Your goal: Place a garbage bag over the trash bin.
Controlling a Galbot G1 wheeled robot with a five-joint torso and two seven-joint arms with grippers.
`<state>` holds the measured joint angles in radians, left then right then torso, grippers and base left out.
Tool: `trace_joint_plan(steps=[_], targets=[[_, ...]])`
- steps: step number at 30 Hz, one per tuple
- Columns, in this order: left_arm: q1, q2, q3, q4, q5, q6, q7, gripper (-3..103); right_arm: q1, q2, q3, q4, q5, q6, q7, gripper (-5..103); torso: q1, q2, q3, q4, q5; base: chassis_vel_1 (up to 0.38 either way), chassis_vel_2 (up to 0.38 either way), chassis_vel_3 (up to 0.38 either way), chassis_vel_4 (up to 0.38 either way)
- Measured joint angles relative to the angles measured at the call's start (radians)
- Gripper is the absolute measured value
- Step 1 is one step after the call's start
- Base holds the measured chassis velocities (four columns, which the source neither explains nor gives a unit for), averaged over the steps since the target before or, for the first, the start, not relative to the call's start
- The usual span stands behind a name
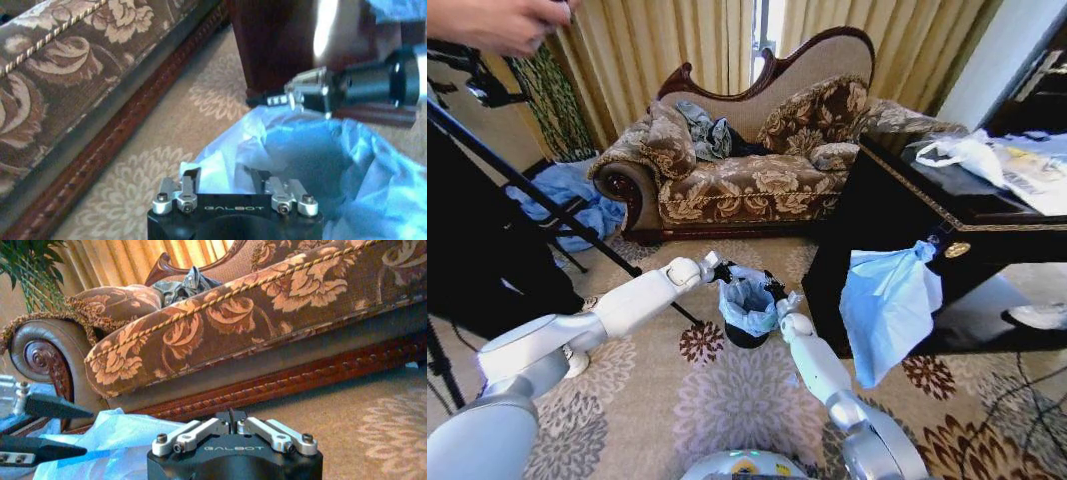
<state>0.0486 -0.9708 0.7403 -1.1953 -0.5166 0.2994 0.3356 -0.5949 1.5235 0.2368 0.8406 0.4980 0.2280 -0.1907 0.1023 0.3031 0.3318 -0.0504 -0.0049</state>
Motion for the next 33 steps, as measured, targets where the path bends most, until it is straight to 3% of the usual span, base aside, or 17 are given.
trace_joint_plan(steps=[2,3,6,11,12,14,20,24,29,33], targets=[[-0.001,-0.003,0.004,0.019,0.047,-0.011,0.0,44,-0.003,-0.004,0.0,0.006,0.004,-0.002,0.001,0,0.0,0.0,0.0,0.0,0.0,0.0,0.0,0.0,0.0],[-0.001,-0.003,0.004,0.019,0.047,-0.011,0.0,44,-0.003,-0.004,0.0,0.006,0.004,-0.002,0.001,0,0.0,0.0,0.0,0.0,0.0,0.0,0.0,0.0,0.0],[-0.002,-0.022,0.004,0.084,0.13,-0.056,0.002,28,-0.006,-0.006,0.001,0.01,0.006,-0.003,0.001,0,0.0,0.0,0.0,0.0001,0.0,0.0,0.0,0.0,0.0],[0.0,-0.047,-0.003,0.15,0.15,-0.099,-0.017,17,-0.008,-0.008,0.002,0.01,0.006,-0.003,0.0,0,0.0,0.0,0.0,0.0001,0.0001,0.0,0.0,0.0,0.0],[0.005,-0.064,-0.013,0.192,0.149,-0.135,-0.028,7,-0.009,-0.009,0.002,0.008,0.006,-0.003,-0.002,0,0.0,0.0,0.0,0.0,-0.0001,0.0,0.0,0.0,0.0],[0.015,-0.08,-0.029,0.24,0.131,-0.184,-0.038,3,-0.009,-0.007,0.0,0.001,0.008,0.0,-0.007,0,0.0,0.0,0.0,-0.0002,-0.0001,0.0,0.0,0.0,0.0],[0.035,-0.106,-0.047,0.308,0.082,-0.259,-0.077,0,-0.032,-0.019,-0.001,0.043,0.041,0.011,-0.015,0,0.0,0.0,0.0,0.0005,0.0,0.0,0.0,0.0,0.0],[0.056,-0.098,-0.071,0.308,0.045,-0.292,-0.095,0,-0.055,-0.048,-0.033,0.094,0.068,0.006,-0.039,0,0.0,0.0,0.0,-0.0008,-0.0002,0.0,0.0,0.0,0.0],[0.071,-0.093,-0.099,0.311,0.019,-0.3,-0.116,0,-0.115,-0.091,-0.074,0.208,0.114,-0.026,-0.065,0,0.0,0.0,0.0,0.0013,0.0,0.0,0.0,0.0,0.0],[0.069,-0.106,-0.095,0.32,0.012,-0.301,-0.116,0,-0.155,-0.119,-0.085,0.254,0.116,-0.031,-0.077,0,0.0,0.0,0.0,0.0001,-0.0001,0.0,0.0,0.0,0.0]])
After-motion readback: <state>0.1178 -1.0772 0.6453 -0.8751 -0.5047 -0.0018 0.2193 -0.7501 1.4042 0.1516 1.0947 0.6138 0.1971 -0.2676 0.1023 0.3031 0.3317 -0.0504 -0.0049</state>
